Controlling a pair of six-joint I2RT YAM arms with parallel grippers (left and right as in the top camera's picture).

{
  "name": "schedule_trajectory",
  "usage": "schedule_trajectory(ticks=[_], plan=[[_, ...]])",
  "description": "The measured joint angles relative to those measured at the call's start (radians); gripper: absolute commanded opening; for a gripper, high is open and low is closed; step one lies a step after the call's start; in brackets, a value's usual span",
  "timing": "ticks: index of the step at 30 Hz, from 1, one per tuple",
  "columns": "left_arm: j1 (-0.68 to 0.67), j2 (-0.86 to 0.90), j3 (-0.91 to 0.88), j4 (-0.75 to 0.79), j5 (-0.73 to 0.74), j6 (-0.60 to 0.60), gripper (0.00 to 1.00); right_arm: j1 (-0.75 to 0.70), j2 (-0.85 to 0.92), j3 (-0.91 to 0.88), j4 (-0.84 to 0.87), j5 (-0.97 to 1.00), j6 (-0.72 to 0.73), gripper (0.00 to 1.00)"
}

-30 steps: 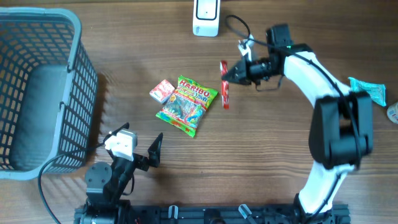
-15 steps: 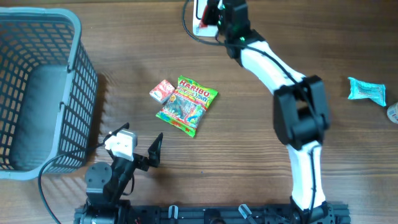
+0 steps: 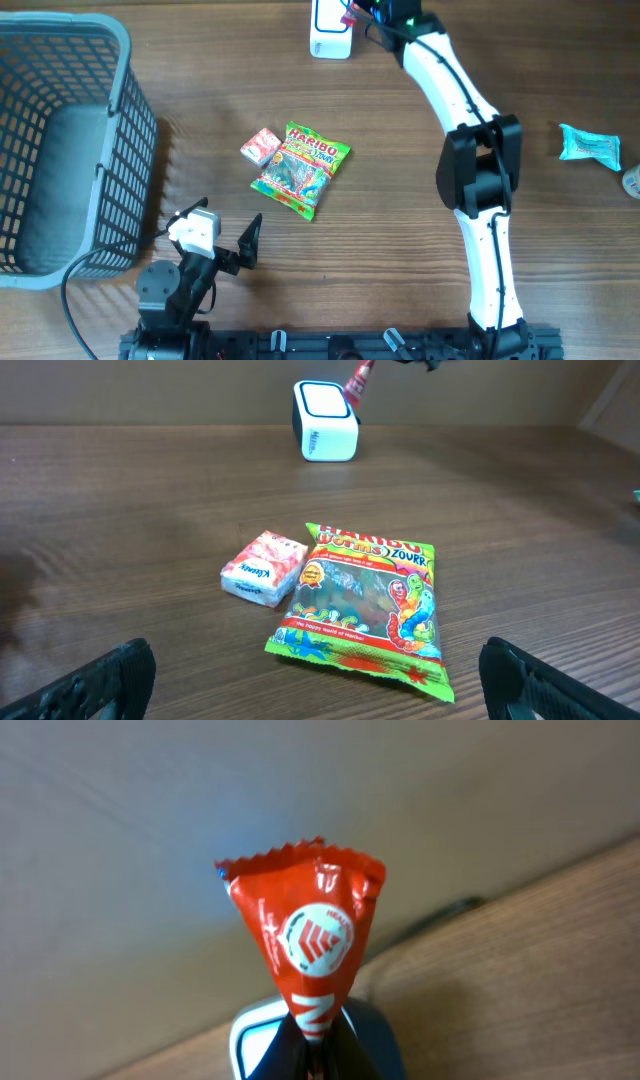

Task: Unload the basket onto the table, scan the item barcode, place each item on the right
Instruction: 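Carry the red stick to the right edge and drop it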

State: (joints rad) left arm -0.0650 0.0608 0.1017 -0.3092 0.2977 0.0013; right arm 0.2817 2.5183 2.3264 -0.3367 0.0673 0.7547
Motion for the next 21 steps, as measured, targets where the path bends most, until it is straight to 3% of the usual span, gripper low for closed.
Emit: schedule_trajectory(ticks=[1, 4, 7, 9, 16, 17, 18, 19, 21], plan=[[0.000, -0.001, 0.000, -0.001, 0.000, 0.000, 1.00, -0.012, -0.012, 0.061, -0.178, -0.007, -0.019, 0.05], [0.000, 0.000, 0.000, 0.000, 0.000, 0.000, 1.00, -0.102, -0.087, 0.101, -0.473, -0.020, -0.055, 0.05], [0.000, 0.000, 0.000, 0.000, 0.000, 0.000, 1.00, -0.370, -0.183, 0.119, -0.676, 0.021, -0.092, 0.05], [0.000, 0.000, 0.000, 0.000, 0.000, 0.000, 1.00, -0.526, -0.188, 0.095, -0.673, 0.047, -0.138, 0.05], [0.000, 0.000, 0.000, 0.000, 0.000, 0.000, 1.00, -0.793, -0.076, -0.142, -0.539, 0.058, -0.185, 0.06], [0.000, 0.000, 0.000, 0.000, 0.000, 0.000, 1.00, -0.816, -0.064, -0.162, -0.541, 0.057, -0.185, 0.29], [0.000, 0.000, 0.000, 0.000, 0.000, 0.000, 1.00, -0.839, -0.055, -0.173, -0.541, 0.057, -0.185, 0.71], [0.000, 0.000, 0.000, 0.000, 0.000, 0.000, 1.00, -0.864, -0.051, -0.174, -0.540, 0.045, -0.188, 0.99], [0.000, 0.000, 0.000, 0.000, 0.000, 0.000, 1.00, -0.892, -0.052, -0.159, -0.551, -0.055, -0.249, 1.00]])
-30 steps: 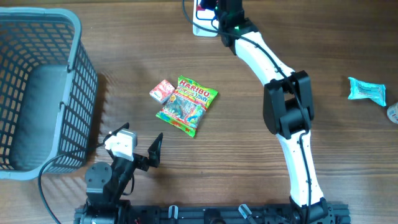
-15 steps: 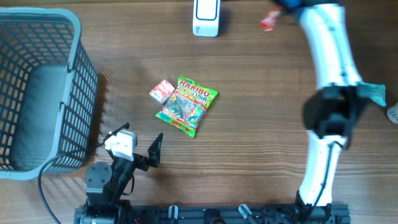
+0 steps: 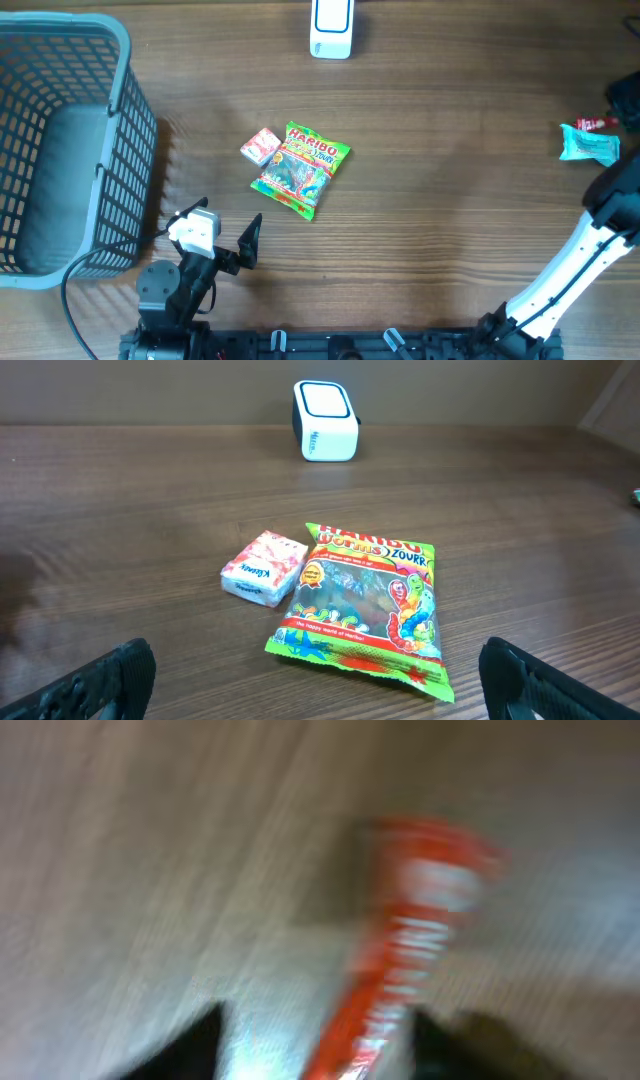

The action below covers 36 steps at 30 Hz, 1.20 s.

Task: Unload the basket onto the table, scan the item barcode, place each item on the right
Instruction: 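Carry the red stick to the right edge and drop it, then reach the right gripper to the Haribo bag and grasp it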

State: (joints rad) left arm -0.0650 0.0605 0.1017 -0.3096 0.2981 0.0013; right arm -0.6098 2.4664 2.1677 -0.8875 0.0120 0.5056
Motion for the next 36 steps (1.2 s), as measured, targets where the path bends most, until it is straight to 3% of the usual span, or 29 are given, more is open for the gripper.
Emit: schedule_trajectory(ticks=[3, 6, 8, 9, 13, 16, 19, 26, 28, 30, 32, 33, 35, 36], plan=[[0.000, 0.000, 0.000, 0.000, 0.000, 0.000, 1.00, 0.034, -0.046, 0.058, -0.064, -0.159, -0.056, 1.00], [0.000, 0.000, 0.000, 0.000, 0.000, 0.000, 1.00, 0.158, -0.217, 0.085, -0.239, -0.261, -0.066, 1.00], [0.000, 0.000, 0.000, 0.001, 0.000, 0.000, 1.00, 0.322, -0.348, 0.113, -0.426, -0.341, -0.054, 1.00], [0.000, 0.000, 0.000, 0.000, 0.000, 0.000, 1.00, 0.414, -0.374, 0.122, -0.489, -0.378, -0.051, 0.93], [0.000, 0.000, 0.000, 0.000, 0.000, 0.000, 1.00, 0.704, -0.350, -0.027, -0.513, -0.470, -0.022, 0.92], [0.000, 0.000, 0.000, 0.000, 0.000, 0.000, 1.00, 0.919, -0.332, -0.174, -0.445, -0.476, 0.080, 0.94], [0.000, 0.000, 0.000, 0.000, 0.000, 0.000, 1.00, 1.125, -0.332, -0.237, -0.406, -0.392, 0.272, 0.95], [0.000, 0.000, 0.000, 0.000, 0.000, 0.000, 1.00, 1.215, -0.332, -0.497, -0.153, -0.277, 0.502, 0.93], [0.000, 0.000, 0.000, 0.000, 0.000, 0.000, 1.00, 1.227, -0.332, -0.558, -0.058, -0.247, 0.511, 0.95], [0.000, 0.000, 0.000, 0.000, 0.000, 0.000, 1.00, 1.233, -0.332, -0.632, 0.143, -0.243, 0.475, 1.00], [0.000, 0.000, 0.000, 0.000, 0.000, 0.000, 1.00, 1.243, -0.341, -0.660, 0.200, -0.244, 0.460, 0.99], [0.000, 0.000, 0.000, 0.000, 0.000, 0.000, 1.00, 1.256, -0.350, -0.681, 0.240, -0.242, 0.457, 0.82], [0.000, 0.000, 0.000, 0.000, 0.000, 0.000, 1.00, 1.269, -0.363, -0.723, 0.311, -0.237, 0.459, 0.37], [0.000, 0.000, 0.000, 0.000, 0.000, 0.000, 1.00, 1.271, -0.369, -0.741, 0.336, -0.236, 0.461, 0.10]])
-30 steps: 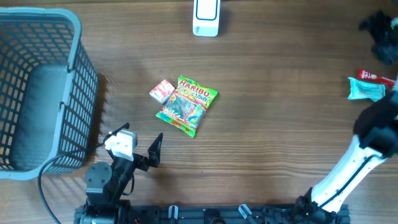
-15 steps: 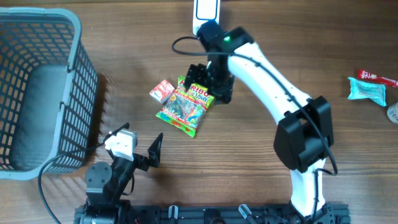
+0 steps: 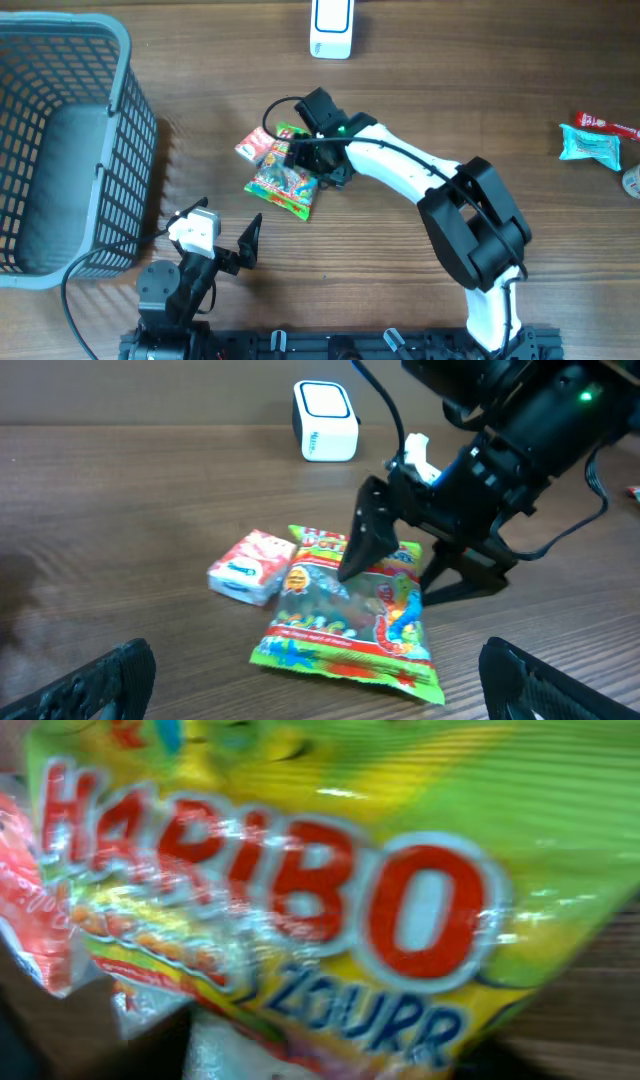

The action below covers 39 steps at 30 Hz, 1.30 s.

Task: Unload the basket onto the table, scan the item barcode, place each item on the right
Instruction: 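Reach the right gripper to the Haribo bag and grasp it, then lift the Haribo bag with the right gripper toward the scanner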

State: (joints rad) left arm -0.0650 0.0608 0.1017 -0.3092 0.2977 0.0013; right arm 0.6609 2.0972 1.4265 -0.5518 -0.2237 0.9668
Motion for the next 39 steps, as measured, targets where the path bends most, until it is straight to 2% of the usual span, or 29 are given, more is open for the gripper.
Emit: schedule_trajectory(ticks=[1, 5, 8, 11, 12, 13, 14, 16, 17, 18, 19, 20, 22, 24, 25, 28, 31, 34, 35, 39], plan=[[0.000, 0.000, 0.000, 0.000, 0.000, 0.000, 1.00, 0.002, -0.003, -0.017, 0.009, -0.004, 0.004, 0.05], [0.000, 0.000, 0.000, 0.000, 0.000, 0.000, 1.00, -0.003, -0.017, -0.019, 0.004, -0.058, 0.005, 0.04], [0.000, 0.000, 0.000, 0.000, 0.000, 0.000, 1.00, -0.050, -0.029, -0.018, -0.122, -0.225, 0.063, 0.04], [0.000, 0.000, 0.000, 0.000, 0.000, 0.000, 1.00, -0.167, -0.151, -0.021, -0.290, -0.492, 0.308, 0.04], [0.000, 0.000, 0.000, 0.000, 0.000, 0.000, 1.00, -0.209, -0.212, -0.021, -0.377, -0.576, 0.432, 0.05], [0.000, 0.000, 0.000, 0.000, 0.000, 0.000, 1.00, -0.230, -0.241, -0.021, -0.391, -0.639, 0.503, 0.12], [0.000, 0.000, 0.000, 0.000, 0.000, 0.000, 1.00, -0.252, -0.261, -0.021, -0.394, -0.719, 0.565, 0.04], [0.000, 0.000, 0.000, 0.000, 0.000, 0.000, 1.00, -0.265, -0.261, -0.021, -0.395, -0.783, 0.620, 0.04], [0.000, 0.000, 0.000, 0.000, 0.000, 0.000, 1.00, -0.266, -0.261, -0.021, -0.395, -0.785, 0.632, 0.06], [0.000, 0.000, 0.000, 0.000, 0.000, 0.000, 1.00, -0.265, -0.261, -0.021, -0.395, -0.765, 0.615, 0.25], [0.000, 0.000, 0.000, 0.000, 0.000, 0.000, 1.00, -0.263, -0.261, -0.021, -0.381, -0.720, 0.533, 0.75], [0.000, 0.000, 0.000, 0.000, 0.000, 0.000, 1.00, -0.261, -0.261, -0.022, -0.332, -0.661, 0.389, 1.00], [0.000, 0.000, 0.000, 0.000, 0.000, 0.000, 1.00, -0.251, -0.261, -0.022, -0.350, -0.582, 0.038, 1.00], [0.000, 0.000, 0.000, 0.000, 0.000, 0.000, 1.00, -0.246, -0.261, -0.019, -0.466, -0.521, -0.251, 1.00], [0.000, 0.000, 0.000, 0.000, 0.000, 0.000, 1.00, -0.246, -0.261, -0.019, -0.540, -0.423, -0.371, 1.00], [0.000, 0.000, 0.000, 0.000, 0.000, 0.000, 1.00, -0.241, -0.261, -0.020, -0.652, -0.011, -0.527, 1.00], [0.000, 0.000, 0.000, 0.000, 0.000, 0.000, 1.00, -0.185, -0.261, -0.020, -0.610, 0.269, -0.662, 1.00], [0.000, 0.000, 0.000, 0.000, 0.000, 0.000, 1.00, -0.096, -0.261, -0.021, -0.478, 0.423, -0.895, 1.00], [0.000, 0.000, 0.000, 0.000, 0.000, 0.000, 1.00, -0.068, -0.261, -0.021, -0.479, 0.446, -0.961, 0.99], [0.000, 0.000, 0.000, 0.000, 0.000, 0.000, 1.00, 0.028, -0.261, -0.037, -0.546, 0.478, -1.062, 0.99]])
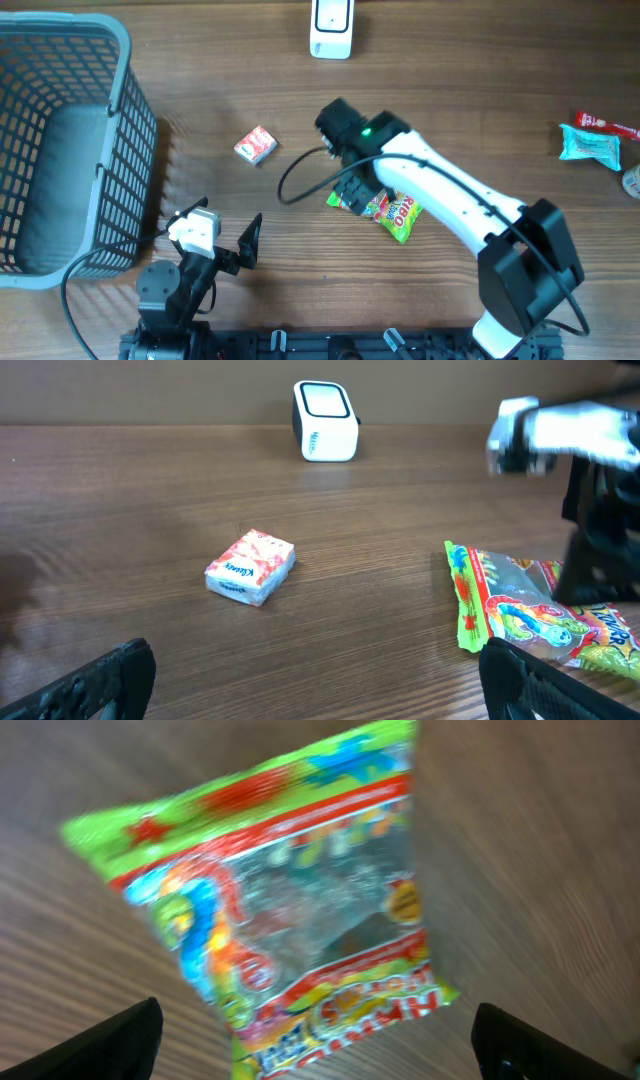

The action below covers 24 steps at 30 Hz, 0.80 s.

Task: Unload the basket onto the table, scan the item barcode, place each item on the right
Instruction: 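Lift the Haribo bag with the right gripper toward the scanner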

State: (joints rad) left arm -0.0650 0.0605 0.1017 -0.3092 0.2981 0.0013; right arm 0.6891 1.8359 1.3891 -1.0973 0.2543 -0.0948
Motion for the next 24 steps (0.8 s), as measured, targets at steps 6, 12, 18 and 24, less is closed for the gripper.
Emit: schedule_trajectory(ticks=[6, 12, 18, 24], plan=[[0.000, 0.000, 0.000, 0.000, 0.000, 0.000, 1.00, 0.050, 0.000, -0.247, 0.140, -0.010, -0.047, 1.00], [0.000, 0.000, 0.000, 0.000, 0.000, 0.000, 1.00, 0.036, 0.012, -0.290, 0.262, -0.011, -0.128, 1.00], [0.000, 0.000, 0.000, 0.000, 0.000, 0.000, 1.00, 0.021, 0.086, -0.224, 0.237, -0.026, -0.200, 0.77], [0.000, 0.000, 0.000, 0.000, 0.000, 0.000, 1.00, 0.022, 0.115, -0.213, 0.350, 0.032, -0.159, 0.04]])
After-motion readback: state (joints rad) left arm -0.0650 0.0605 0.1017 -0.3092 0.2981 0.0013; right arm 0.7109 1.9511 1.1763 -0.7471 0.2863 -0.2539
